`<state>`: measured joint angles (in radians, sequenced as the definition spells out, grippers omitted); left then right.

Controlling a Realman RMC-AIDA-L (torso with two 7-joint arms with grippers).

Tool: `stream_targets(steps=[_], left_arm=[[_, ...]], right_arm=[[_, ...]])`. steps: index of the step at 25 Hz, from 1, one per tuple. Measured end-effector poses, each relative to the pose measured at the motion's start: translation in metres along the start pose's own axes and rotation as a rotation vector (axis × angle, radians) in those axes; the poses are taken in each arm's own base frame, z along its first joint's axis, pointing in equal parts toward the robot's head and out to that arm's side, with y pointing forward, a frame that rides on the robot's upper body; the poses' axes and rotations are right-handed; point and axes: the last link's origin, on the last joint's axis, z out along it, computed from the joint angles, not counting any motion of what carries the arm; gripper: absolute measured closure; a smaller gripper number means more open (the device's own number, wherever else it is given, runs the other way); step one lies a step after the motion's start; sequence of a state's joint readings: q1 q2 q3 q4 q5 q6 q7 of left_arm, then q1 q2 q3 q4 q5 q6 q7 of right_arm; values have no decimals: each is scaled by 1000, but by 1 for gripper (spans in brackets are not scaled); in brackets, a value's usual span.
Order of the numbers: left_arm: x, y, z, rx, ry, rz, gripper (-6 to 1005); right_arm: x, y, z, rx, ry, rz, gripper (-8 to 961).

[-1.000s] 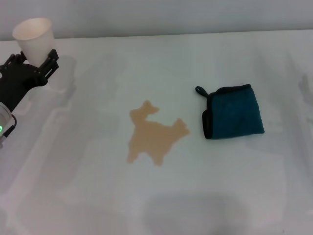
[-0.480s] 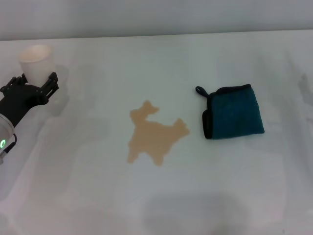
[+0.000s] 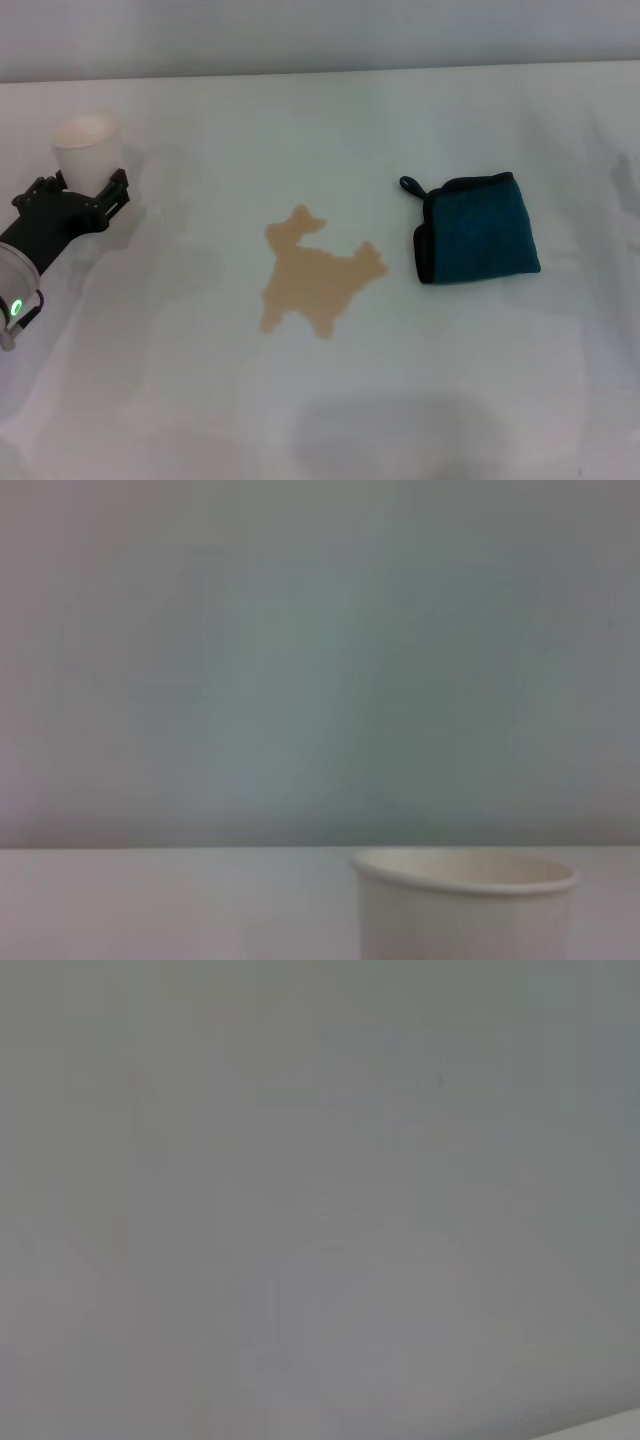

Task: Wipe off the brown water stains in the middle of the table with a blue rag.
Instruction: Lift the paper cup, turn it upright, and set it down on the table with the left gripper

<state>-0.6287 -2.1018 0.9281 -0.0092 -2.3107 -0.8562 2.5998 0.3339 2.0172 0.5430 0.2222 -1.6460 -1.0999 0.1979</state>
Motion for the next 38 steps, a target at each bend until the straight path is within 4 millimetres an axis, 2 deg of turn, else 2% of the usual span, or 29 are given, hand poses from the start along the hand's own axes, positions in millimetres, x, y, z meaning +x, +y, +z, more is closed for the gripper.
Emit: stream_targets(steps=[4,12,20,25,31,38], left_arm=[[-2,2,-1,-9,-5,3,265],[-6,20,3,-103,-40,104,264],[-9,22,1,-110,-46,118,263],[-11,22,-2,-114,-36,133,221],[-12,19,-4,-102,-37,120,106],[-18,24,-9,-119,-40,87,106]], right_arm=[[1,-1,-1,3,2,0,128],[2,-1,-2,1,6,-3,128],[2,-2,-4,5,8,-2,128],[2,-3,-4,8,7,-2,128],[2,-3,-3,8,5,-2,128],[1,-3,-3,7,3,-1,128]])
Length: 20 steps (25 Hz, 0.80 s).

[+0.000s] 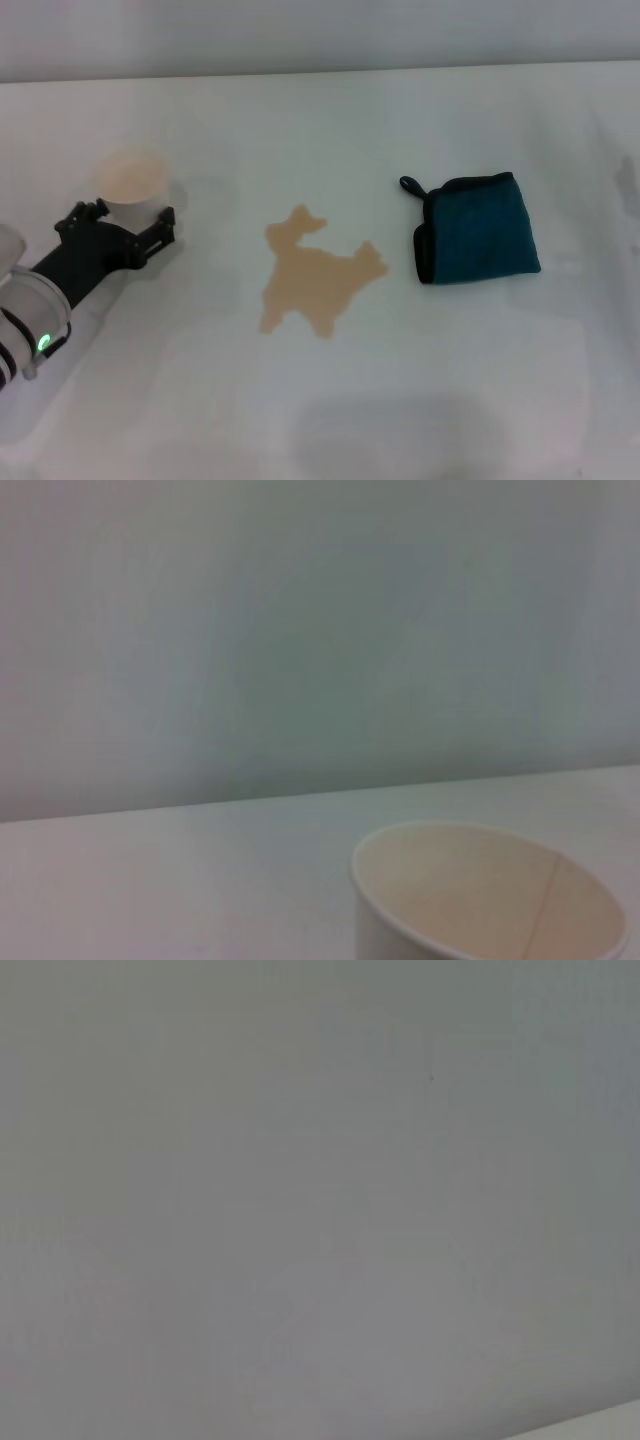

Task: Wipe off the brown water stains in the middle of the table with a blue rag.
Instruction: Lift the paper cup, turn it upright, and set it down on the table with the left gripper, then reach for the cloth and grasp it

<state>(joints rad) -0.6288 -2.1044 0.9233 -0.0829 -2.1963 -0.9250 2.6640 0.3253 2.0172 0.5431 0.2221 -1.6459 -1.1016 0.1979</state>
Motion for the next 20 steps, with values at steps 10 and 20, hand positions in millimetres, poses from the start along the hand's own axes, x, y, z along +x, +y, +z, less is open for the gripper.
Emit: stream_targets(steps=[10,20], left_arm=[[-15,6,-25,-7,60,-76,106],[-28,11,-50,-4,108,-137,106]], right_arm=[[0,0,0,-3,2,-3,128],[3,0,0,-1,18,-3,129]])
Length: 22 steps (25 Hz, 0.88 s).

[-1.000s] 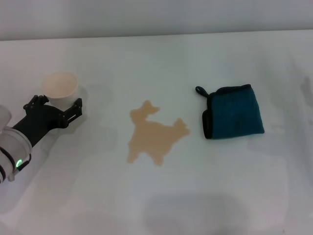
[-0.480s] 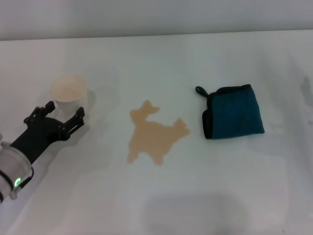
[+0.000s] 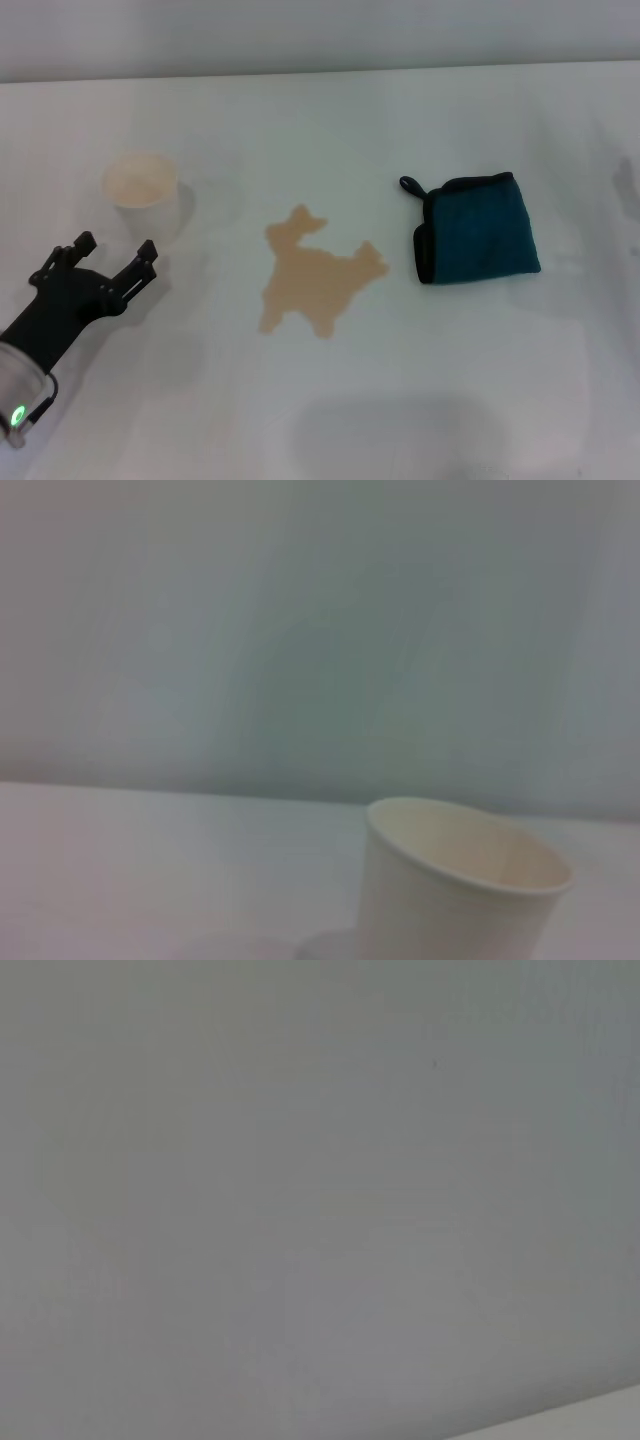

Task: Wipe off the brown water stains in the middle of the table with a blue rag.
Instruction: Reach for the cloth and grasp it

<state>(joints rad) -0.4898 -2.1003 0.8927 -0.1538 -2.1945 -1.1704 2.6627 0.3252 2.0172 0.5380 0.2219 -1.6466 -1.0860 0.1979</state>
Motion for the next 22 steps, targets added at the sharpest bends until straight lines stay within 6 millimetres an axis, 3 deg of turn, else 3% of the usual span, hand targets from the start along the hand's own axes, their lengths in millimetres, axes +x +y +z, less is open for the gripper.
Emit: stream_targets(steps=[5,12,16,22], left_arm=[[1,0,-29,8,117,-42,106],[5,-27,-64,196,247,-100,106],[5,-37,-70,247,251,-95,106],[3,-44,-71,314,255,-136,107]], right_arm=[[-2,7,2,-14,-11,31,129],[-13,37,21,-231,20,135,129],[-27,61,36,-475,105,147,129],[-56,86,65,-794,390,114,129]])
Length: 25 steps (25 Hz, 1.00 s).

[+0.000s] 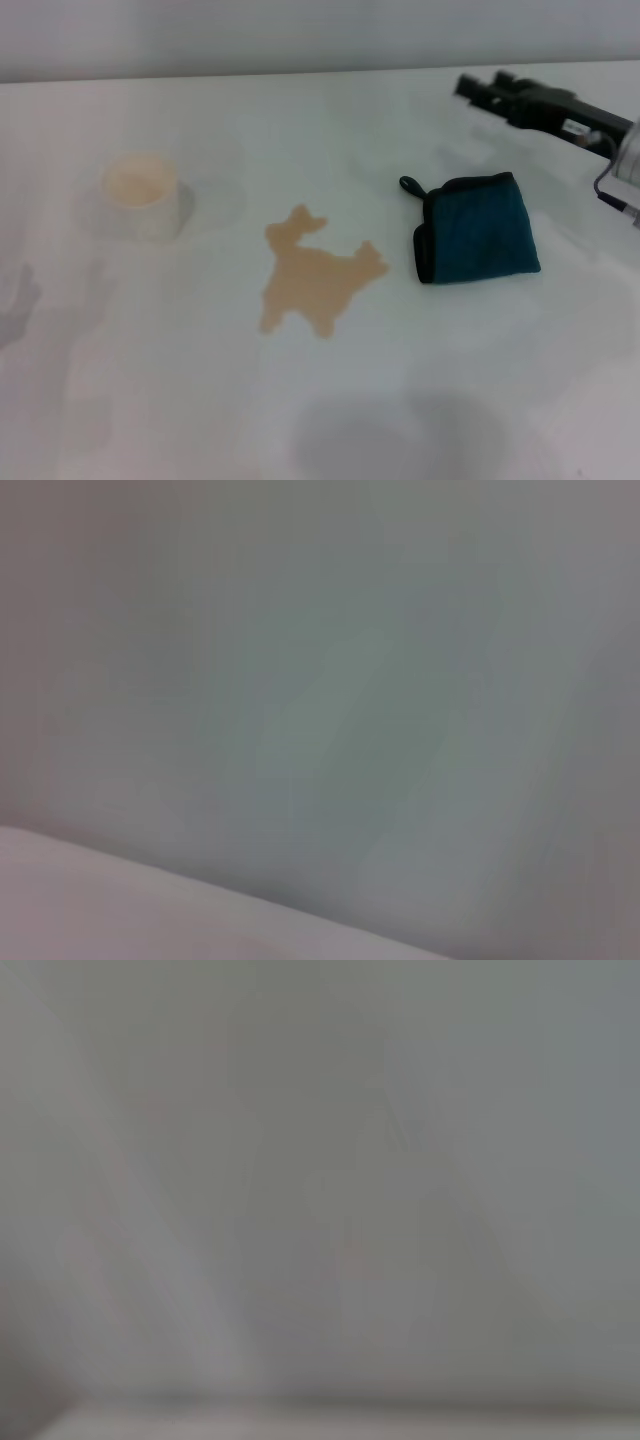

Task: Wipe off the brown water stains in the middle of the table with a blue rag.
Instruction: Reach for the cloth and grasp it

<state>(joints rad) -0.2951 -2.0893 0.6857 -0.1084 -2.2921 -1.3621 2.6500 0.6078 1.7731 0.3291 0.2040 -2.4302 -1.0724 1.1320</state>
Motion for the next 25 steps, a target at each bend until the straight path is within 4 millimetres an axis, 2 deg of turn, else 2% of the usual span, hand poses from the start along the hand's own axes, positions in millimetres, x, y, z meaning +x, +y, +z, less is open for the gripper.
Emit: stream_targets(steps=[6,11,14,15,16,19,25], left_arm=[[2,-1,2,0,7,-101,107],[6,-4,6,8,23,-129,107],[8,-5,7,20,33,-133,107],[8,-6,7,24,37,-134,107],[9,-6,7,28,40,-137,107],[9,-6,9,26,43,-139,107],[11,-4,11,18,50,-148,107]], right_arm=[[-24,8,13,-142,370,-8,129],[-37,19,14,-78,675,-126,128],[-60,36,16,6,752,-272,128],[-73,44,19,18,758,-320,128],[-92,60,23,6,779,-386,128],[-97,68,25,-15,817,-396,128],[-86,76,33,3,962,-410,128]])
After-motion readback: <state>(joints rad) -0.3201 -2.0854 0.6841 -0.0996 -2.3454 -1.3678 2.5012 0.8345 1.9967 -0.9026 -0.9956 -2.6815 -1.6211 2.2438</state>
